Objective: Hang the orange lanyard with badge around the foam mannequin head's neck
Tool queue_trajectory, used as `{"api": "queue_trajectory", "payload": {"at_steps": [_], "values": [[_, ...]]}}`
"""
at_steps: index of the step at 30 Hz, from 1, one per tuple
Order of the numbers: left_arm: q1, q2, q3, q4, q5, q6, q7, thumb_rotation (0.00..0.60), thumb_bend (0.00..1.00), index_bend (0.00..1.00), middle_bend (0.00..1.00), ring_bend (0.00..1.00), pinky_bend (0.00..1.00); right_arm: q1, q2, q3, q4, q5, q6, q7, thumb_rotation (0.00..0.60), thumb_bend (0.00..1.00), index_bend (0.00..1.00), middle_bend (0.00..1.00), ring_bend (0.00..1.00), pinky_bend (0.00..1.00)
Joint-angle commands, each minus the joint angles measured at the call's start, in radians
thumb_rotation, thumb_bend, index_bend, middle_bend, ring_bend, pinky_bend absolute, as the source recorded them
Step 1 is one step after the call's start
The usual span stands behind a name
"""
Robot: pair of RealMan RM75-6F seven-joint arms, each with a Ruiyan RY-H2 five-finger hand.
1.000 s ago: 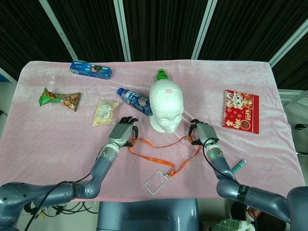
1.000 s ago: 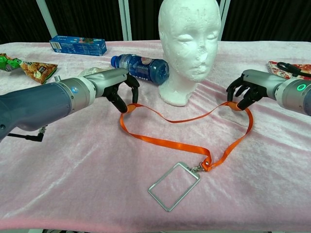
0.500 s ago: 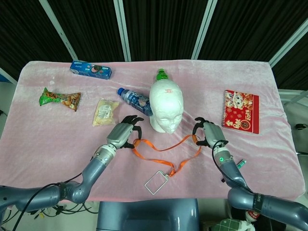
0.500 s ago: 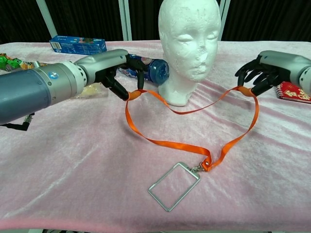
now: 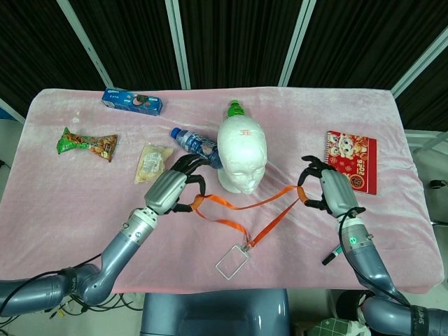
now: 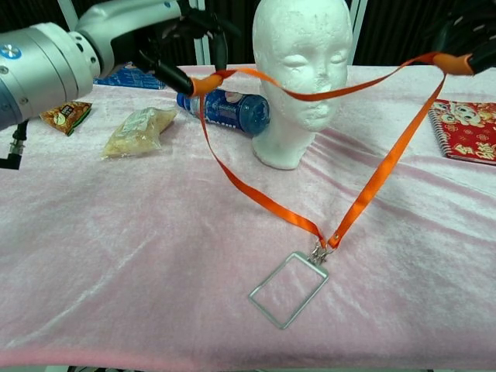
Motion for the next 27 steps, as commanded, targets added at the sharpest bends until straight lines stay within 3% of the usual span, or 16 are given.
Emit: {"api": "queue_trajectory", "payload": {"at_steps": [1, 8, 13, 20, 27], "values": [[-0.008, 0.004, -0.026, -0.006, 0.010, 0.019, -0.004, 0.600, 0.46, 0.62, 0.15, 0.00, 0.00, 0.012, 0.058, 0.044, -0.045, -0.002, -0.005, 0.004, 0.600, 0.45, 0.72, 0.18, 0.21, 0.19], [-0.054, -0.040, -0.109, 0.076, -0.031, 0.046, 0.000, 0.600, 0.46, 0.62, 0.16, 0.00, 0.00, 0.107, 0.128, 0.138, -0.045, 0.106, -0.089, -0.006, 0.600, 0.45, 0.72, 0.18, 0.21, 0.19], [-0.079, -0.064, -0.140, 0.122, -0.051, 0.036, -0.040, 0.600, 0.46, 0.62, 0.16, 0.00, 0.00, 0.182, 0.152, 0.182, -0.006, 0.206, -0.149, -0.021, 0.600, 0.45, 0.72, 0.18, 0.21, 0.20], [-0.119, -0.103, -0.171, 0.248, -0.014, 0.067, -0.083, 0.600, 0.43, 0.61, 0.14, 0.00, 0.00, 0.286, 0.140, 0.199, 0.083, 0.338, -0.231, -0.034, 0.600, 0.46, 0.72, 0.18, 0.21, 0.19], [-0.154, -0.133, -0.172, 0.396, -0.005, 0.046, -0.132, 0.600, 0.42, 0.60, 0.14, 0.00, 0.00, 0.400, 0.077, 0.173, 0.247, 0.447, -0.318, -0.061, 0.600, 0.46, 0.72, 0.18, 0.21, 0.19]]}}
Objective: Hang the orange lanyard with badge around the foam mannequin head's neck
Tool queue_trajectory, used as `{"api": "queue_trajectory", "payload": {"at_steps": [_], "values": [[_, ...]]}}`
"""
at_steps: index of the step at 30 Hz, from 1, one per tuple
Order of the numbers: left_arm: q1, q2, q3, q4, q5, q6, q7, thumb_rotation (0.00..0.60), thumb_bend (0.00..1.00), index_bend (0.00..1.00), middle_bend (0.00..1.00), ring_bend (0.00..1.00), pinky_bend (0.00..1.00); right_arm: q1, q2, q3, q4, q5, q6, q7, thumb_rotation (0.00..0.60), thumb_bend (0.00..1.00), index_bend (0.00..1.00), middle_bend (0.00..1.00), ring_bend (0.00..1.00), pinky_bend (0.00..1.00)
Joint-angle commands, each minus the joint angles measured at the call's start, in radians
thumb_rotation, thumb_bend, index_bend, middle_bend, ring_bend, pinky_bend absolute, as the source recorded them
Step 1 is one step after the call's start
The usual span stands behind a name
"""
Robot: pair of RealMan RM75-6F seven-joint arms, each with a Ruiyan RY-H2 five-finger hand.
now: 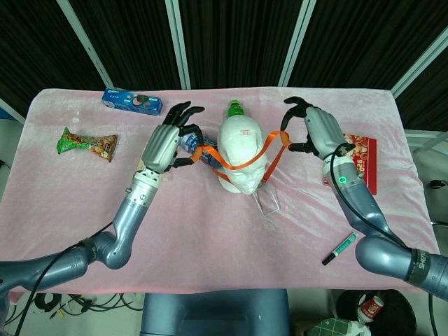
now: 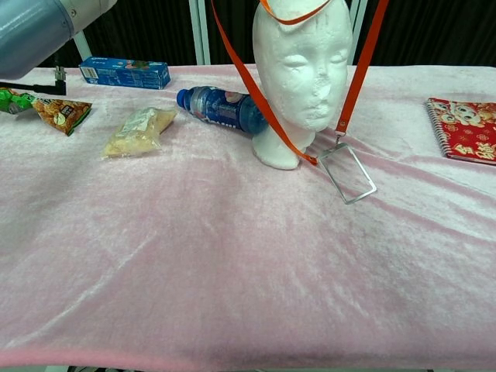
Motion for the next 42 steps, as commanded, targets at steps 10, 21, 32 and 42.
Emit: {"api": "queue_trajectory", "payload": {"at_steps": [10, 21, 32, 42], "values": [[-0.090, -0.115, -0.045, 0.286, -0.010, -0.009, -0.130, 0.600, 0.42, 0.62, 0.14, 0.00, 0.00, 0.159, -0.156, -0.028, 0.314, 0.113, -0.100, -0.006, 0.600, 0.47, 0.72, 0.18, 0.21, 0.19], [-0.180, -0.226, -0.096, 0.581, -0.075, -0.051, -0.210, 0.600, 0.42, 0.61, 0.14, 0.00, 0.00, 0.224, -0.266, -0.047, 0.584, 0.144, -0.186, 0.025, 0.600, 0.47, 0.72, 0.18, 0.21, 0.19], [-0.244, -0.337, -0.065, 0.891, -0.079, -0.149, -0.309, 0.600, 0.42, 0.57, 0.14, 0.00, 0.00, 0.253, -0.377, -0.091, 0.789, 0.102, -0.293, 0.049, 0.600, 0.47, 0.72, 0.18, 0.21, 0.20], [-0.250, -0.414, -0.026, 1.060, -0.079, -0.261, -0.387, 0.600, 0.42, 0.56, 0.14, 0.00, 0.00, 0.274, -0.483, -0.116, 0.922, 0.048, -0.352, 0.076, 0.600, 0.47, 0.72, 0.18, 0.21, 0.19]]}}
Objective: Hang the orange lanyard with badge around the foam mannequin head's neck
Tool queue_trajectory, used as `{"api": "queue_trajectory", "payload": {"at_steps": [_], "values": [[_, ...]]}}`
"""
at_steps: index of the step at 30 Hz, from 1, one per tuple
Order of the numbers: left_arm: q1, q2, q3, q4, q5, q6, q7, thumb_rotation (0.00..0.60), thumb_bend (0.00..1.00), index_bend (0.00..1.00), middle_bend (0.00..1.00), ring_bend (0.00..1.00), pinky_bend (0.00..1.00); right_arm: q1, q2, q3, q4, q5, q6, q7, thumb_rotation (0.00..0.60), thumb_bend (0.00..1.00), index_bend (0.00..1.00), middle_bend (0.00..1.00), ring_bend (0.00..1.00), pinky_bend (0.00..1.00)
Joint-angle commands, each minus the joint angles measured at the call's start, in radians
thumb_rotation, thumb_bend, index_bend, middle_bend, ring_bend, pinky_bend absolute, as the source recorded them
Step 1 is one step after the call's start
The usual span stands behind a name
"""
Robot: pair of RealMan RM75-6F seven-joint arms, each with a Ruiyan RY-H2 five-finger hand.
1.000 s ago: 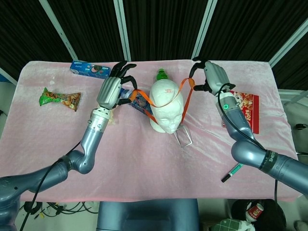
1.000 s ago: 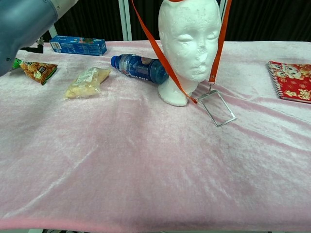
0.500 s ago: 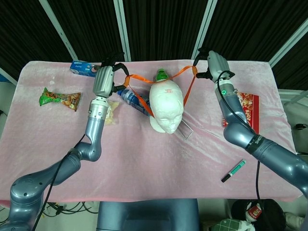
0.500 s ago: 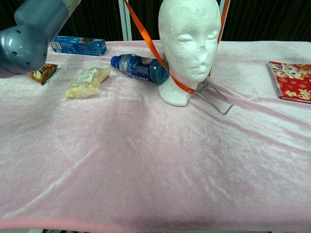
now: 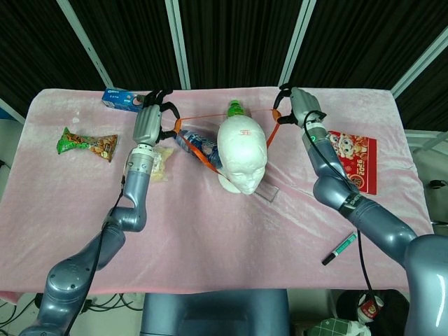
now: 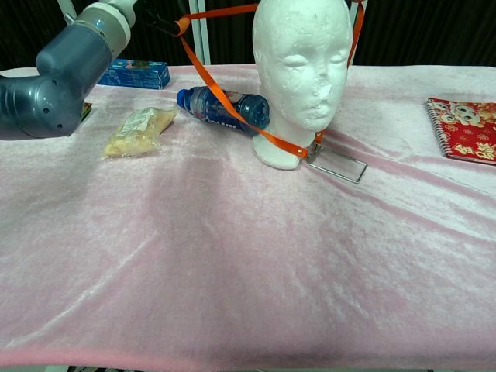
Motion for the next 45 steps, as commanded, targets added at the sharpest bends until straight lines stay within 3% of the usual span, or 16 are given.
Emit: {"api": "queue_trajectory", "payload": {"at_steps": [1, 6, 9, 11, 14, 17, 28, 31, 33, 40, 42, 45], "values": [[-0.004, -0.025, 0.020, 0.038, 0.006, -0.032, -0.030, 0.600, 0.42, 0.56, 0.14, 0.00, 0.00, 0.010, -0.036, -0.004, 0.040, -0.021, -0.020, 0.017, 0.600, 0.47, 0.72, 0.18, 0.21, 0.19], [-0.007, -0.050, 0.047, 0.072, 0.026, -0.052, -0.061, 0.600, 0.32, 0.50, 0.12, 0.00, 0.00, 0.018, -0.075, 0.002, 0.083, -0.056, -0.033, 0.040, 0.600, 0.43, 0.68, 0.18, 0.21, 0.19], [-0.007, -0.060, 0.065, 0.091, 0.037, -0.072, -0.059, 0.600, 0.11, 0.37, 0.06, 0.00, 0.00, 0.020, -0.088, 0.001, 0.101, -0.078, -0.050, 0.051, 0.600, 0.31, 0.46, 0.16, 0.20, 0.18], [-0.008, -0.058, 0.071, 0.093, 0.039, -0.090, -0.056, 0.600, 0.05, 0.29, 0.02, 0.00, 0.00, 0.019, -0.088, -0.004, 0.106, -0.088, -0.066, 0.054, 0.600, 0.21, 0.31, 0.13, 0.17, 0.17], [-0.010, -0.050, 0.078, 0.089, 0.039, -0.114, -0.035, 0.600, 0.01, 0.19, 0.00, 0.00, 0.00, 0.017, -0.075, -0.014, 0.102, -0.102, -0.096, 0.055, 0.600, 0.11, 0.21, 0.10, 0.15, 0.16], [-0.013, -0.041, 0.075, 0.078, 0.032, -0.123, -0.006, 0.600, 0.00, 0.16, 0.00, 0.00, 0.00, 0.013, -0.060, -0.014, 0.089, -0.102, -0.113, 0.066, 0.600, 0.08, 0.17, 0.08, 0.14, 0.15], [0.027, 0.027, 0.053, -0.075, 0.007, -0.025, 0.054, 0.600, 0.00, 0.16, 0.00, 0.00, 0.00, -0.077, 0.063, 0.032, -0.032, -0.099, -0.093, 0.168, 0.600, 0.07, 0.09, 0.06, 0.12, 0.15], [0.073, 0.089, 0.058, -0.202, 0.009, 0.018, 0.077, 0.600, 0.00, 0.19, 0.00, 0.00, 0.00, -0.141, 0.130, 0.043, -0.101, -0.125, -0.046, 0.197, 0.600, 0.09, 0.09, 0.07, 0.13, 0.15], [0.114, 0.144, 0.067, -0.310, 0.014, 0.048, 0.106, 0.600, 0.00, 0.19, 0.00, 0.00, 0.00, -0.190, 0.173, 0.033, -0.148, -0.147, -0.001, 0.199, 0.600, 0.15, 0.09, 0.10, 0.15, 0.15], [0.316, 0.404, 0.124, -0.832, 0.032, 0.242, 0.319, 0.600, 0.05, 0.19, 0.01, 0.00, 0.00, -0.375, 0.319, -0.068, -0.350, -0.204, 0.185, 0.142, 0.600, 0.32, 0.13, 0.21, 0.26, 0.17], [0.366, 0.478, 0.150, -0.964, 0.033, 0.267, 0.376, 0.600, 0.07, 0.20, 0.02, 0.00, 0.00, -0.417, 0.349, -0.085, -0.405, -0.207, 0.240, 0.132, 0.600, 0.36, 0.16, 0.26, 0.31, 0.21], [0.452, 0.604, 0.200, -1.154, 0.024, 0.309, 0.473, 0.600, 0.07, 0.20, 0.02, 0.00, 0.00, -0.485, 0.384, -0.110, -0.491, -0.216, 0.335, 0.120, 0.600, 0.40, 0.21, 0.37, 0.40, 0.37]]}}
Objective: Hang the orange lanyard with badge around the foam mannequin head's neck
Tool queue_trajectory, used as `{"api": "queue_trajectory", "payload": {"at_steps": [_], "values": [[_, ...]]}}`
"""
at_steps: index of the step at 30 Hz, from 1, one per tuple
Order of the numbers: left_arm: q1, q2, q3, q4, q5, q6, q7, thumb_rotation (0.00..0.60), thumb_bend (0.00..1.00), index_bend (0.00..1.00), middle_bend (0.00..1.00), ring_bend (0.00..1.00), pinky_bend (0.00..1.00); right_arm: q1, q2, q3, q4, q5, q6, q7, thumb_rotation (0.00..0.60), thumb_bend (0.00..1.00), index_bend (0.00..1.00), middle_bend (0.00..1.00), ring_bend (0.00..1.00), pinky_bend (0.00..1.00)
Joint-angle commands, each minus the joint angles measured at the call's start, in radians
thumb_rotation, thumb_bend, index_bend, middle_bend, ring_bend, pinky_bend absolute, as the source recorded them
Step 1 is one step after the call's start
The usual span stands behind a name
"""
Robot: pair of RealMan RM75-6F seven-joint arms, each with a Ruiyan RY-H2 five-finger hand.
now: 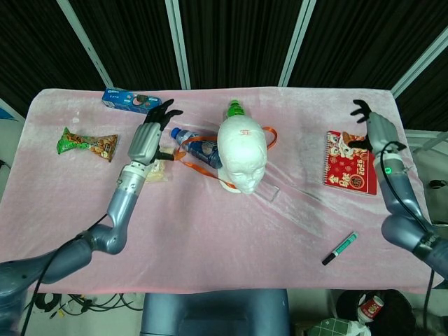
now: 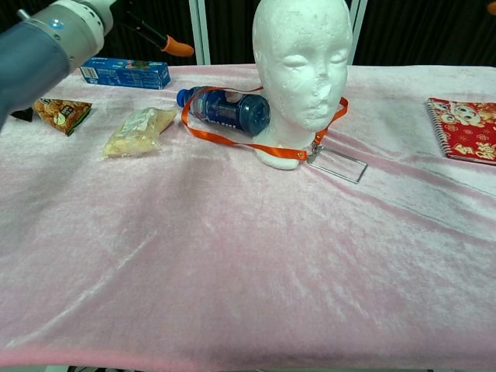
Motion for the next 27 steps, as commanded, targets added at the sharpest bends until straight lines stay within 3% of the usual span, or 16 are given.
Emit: {"api": "queue_trajectory", "payload": {"at_steps": [1, 4, 10, 15, 21, 27], "values": [[0.207, 0.273, 0.100, -0.388, 0.003, 0.153, 0.231, 0.600, 0.07, 0.20, 0.02, 0.00, 0.00, -0.110, 0.070, -0.057, -0.127, -0.026, 0.139, -0.035, 0.600, 0.41, 0.22, 0.41, 0.44, 0.43], [0.278, 0.334, 0.141, -0.480, 0.019, 0.235, 0.297, 0.600, 0.07, 0.20, 0.02, 0.00, 0.00, -0.157, 0.081, -0.093, -0.177, -0.058, 0.219, -0.074, 0.600, 0.42, 0.25, 0.51, 0.53, 0.52], [0.422, 0.409, 0.247, -0.569, 0.083, 0.386, 0.359, 0.600, 0.07, 0.21, 0.01, 0.00, 0.00, -0.233, 0.055, -0.171, -0.247, -0.115, 0.357, -0.173, 0.600, 0.46, 0.25, 0.57, 0.59, 0.55], [0.520, 0.450, 0.332, -0.595, 0.115, 0.425, 0.298, 0.600, 0.07, 0.21, 0.01, 0.00, 0.00, -0.271, 0.001, -0.207, -0.302, -0.175, 0.437, -0.221, 0.600, 0.51, 0.28, 0.68, 0.68, 0.66], [0.598, 0.468, 0.372, -0.567, 0.137, 0.479, 0.241, 0.600, 0.07, 0.21, 0.01, 0.00, 0.00, -0.269, -0.055, -0.235, -0.376, -0.251, 0.443, -0.265, 0.600, 0.65, 0.32, 0.82, 0.81, 0.75], [0.644, 0.464, 0.386, -0.526, 0.167, 0.515, 0.193, 0.600, 0.07, 0.21, 0.01, 0.00, 0.00, -0.222, -0.089, -0.229, -0.455, -0.206, 0.358, -0.326, 0.600, 0.71, 0.32, 0.86, 0.84, 0.77]]}}
